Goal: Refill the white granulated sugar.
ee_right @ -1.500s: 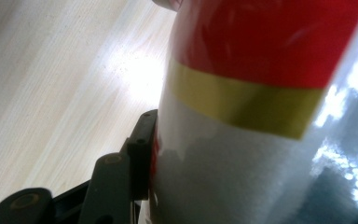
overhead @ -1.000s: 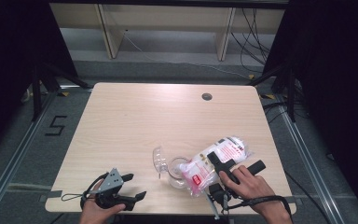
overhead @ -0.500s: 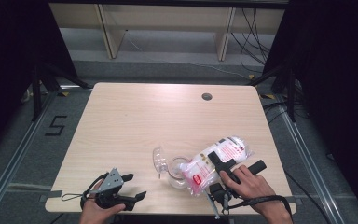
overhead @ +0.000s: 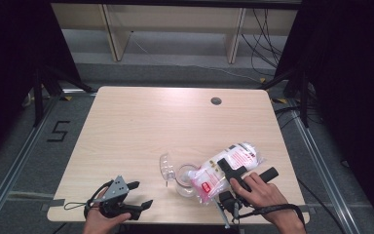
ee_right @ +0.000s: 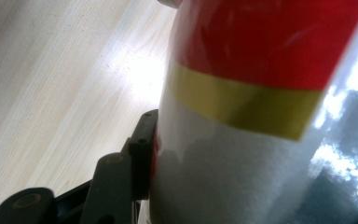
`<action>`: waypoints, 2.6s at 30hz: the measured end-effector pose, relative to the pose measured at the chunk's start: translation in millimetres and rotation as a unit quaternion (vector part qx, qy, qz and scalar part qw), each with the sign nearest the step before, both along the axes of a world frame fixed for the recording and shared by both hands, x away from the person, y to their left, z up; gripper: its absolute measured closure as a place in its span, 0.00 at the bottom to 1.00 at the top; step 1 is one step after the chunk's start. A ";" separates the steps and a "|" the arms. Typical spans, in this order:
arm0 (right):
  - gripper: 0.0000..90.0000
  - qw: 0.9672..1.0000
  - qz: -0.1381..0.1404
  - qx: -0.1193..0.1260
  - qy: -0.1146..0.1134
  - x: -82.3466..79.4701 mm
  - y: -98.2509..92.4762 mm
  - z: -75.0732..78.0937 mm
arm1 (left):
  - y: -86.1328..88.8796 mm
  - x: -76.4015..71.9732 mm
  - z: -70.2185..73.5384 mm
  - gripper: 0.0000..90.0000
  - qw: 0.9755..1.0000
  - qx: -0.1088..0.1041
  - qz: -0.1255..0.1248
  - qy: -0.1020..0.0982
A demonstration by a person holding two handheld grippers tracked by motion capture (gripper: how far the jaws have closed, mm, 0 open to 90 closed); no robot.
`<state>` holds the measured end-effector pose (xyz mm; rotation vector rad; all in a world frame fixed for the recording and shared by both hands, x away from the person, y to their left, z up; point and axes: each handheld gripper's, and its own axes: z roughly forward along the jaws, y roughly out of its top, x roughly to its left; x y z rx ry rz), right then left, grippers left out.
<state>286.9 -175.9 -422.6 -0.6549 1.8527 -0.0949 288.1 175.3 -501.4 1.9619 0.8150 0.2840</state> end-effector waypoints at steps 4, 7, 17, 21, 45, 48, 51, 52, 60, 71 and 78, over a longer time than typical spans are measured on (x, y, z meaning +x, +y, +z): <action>0.61 1.000 0.008 -0.006 0.000 0.9 0.5 1.2 | 0.1 0.3 -0.3 0.22 1.000 -0.001 -0.002 0.000; 0.61 1.000 -0.005 0.005 -0.002 -0.6 -1.9 1.1 | 0.8 0.3 0.3 0.22 1.000 0.005 -0.003 -0.002; 0.61 1.000 -0.004 0.001 -0.002 -0.2 -2.3 2.0 | 0.5 -0.1 0.3 0.22 1.000 0.003 0.000 0.000; 0.61 1.000 -0.002 0.000 -0.003 -0.2 -2.2 1.9 | 0.5 -0.1 0.2 0.22 1.000 0.004 -0.001 0.000; 0.61 1.000 0.004 -0.023 -0.018 -0.5 -1.2 5.8 | -0.8 -0.8 0.0 0.22 1.000 -0.005 0.001 0.002; 0.61 1.000 -0.007 -0.010 -0.017 -1.4 -3.3 4.2 | 0.6 -0.1 0.4 0.22 1.000 0.005 -0.001 0.000; 0.61 0.999 0.004 -0.027 -0.020 -0.2 -1.4 6.3 | 0.0 -0.3 0.1 0.22 1.000 0.001 -0.001 0.001; 0.62 1.000 0.001 -0.019 -0.017 -0.3 -2.3 5.3 | -0.5 -0.4 -0.1 0.22 1.000 -0.002 0.000 0.001; 0.62 0.999 0.014 -0.032 -0.018 1.2 -1.1 6.4 | 0.4 -0.1 0.2 0.22 1.000 0.002 -0.001 0.000; 0.62 0.999 0.017 -0.035 -0.018 1.3 -1.2 7.0 | -0.7 -0.6 0.0 0.22 1.000 -0.004 0.001 0.002; 0.62 0.999 0.025 -0.030 -0.012 2.6 -0.6 5.5 | -0.6 -0.7 0.1 0.22 1.000 -0.004 0.001 0.001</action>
